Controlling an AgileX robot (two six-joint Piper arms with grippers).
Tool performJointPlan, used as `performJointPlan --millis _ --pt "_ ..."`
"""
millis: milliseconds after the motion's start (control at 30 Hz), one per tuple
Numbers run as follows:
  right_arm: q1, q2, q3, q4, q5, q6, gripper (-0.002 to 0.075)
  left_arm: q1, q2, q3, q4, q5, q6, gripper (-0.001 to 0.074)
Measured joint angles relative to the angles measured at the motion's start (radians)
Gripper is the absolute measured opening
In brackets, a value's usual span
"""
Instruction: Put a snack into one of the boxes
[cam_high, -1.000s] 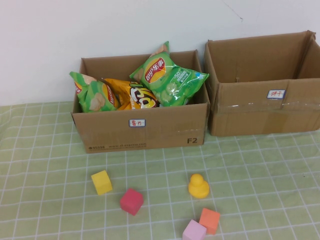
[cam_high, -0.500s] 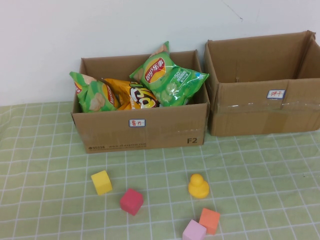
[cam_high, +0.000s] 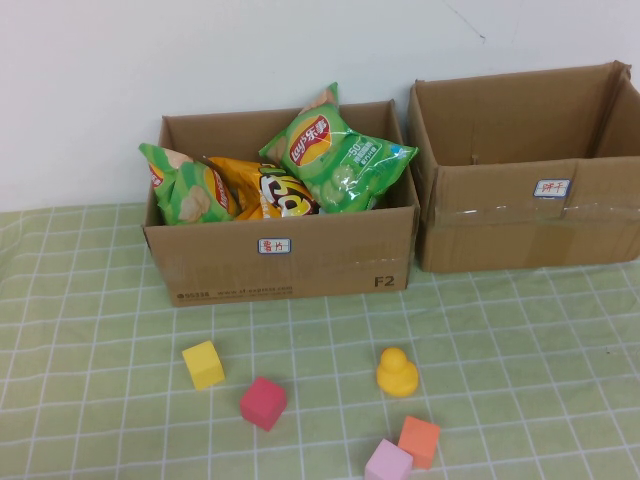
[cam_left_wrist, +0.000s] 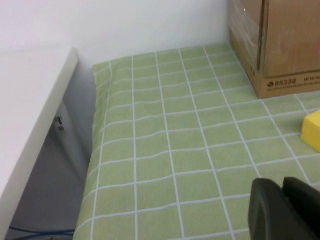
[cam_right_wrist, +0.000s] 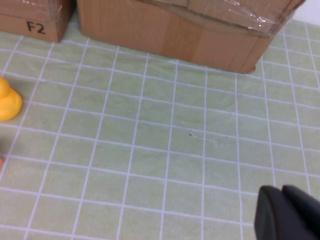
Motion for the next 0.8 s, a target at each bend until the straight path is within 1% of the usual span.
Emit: performJointPlan --millis 200,300,400,567,800 --pt "0.0 0.0 0.0 0.0 0.0 0.002 -0.0001 0.0 0.0 -0.002 -0.018 0.008 0.131 0.0028" --pt "0.0 0.0 0.0 0.0 0.0 0.002 -0.0001 0.0 0.0 -0.002 -0.024 0.008 0.158 0.0028" --pt "0.0 0.0 0.0 0.0 0.0 0.002 -0.0001 0.003 0.0 -0.002 -0.029 0.008 0.157 0.0028" --pt "0.0 0.0 0.0 0.0 0.0 0.002 -0.0001 0.007 0.0 -0.002 -0.033 0.008 0.085 0.0028" --pt "0.0 0.0 0.0 0.0 0.0 0.002 -0.0001 0.007 0.0 -0.002 -0.035 0.009 0.066 0.0028"
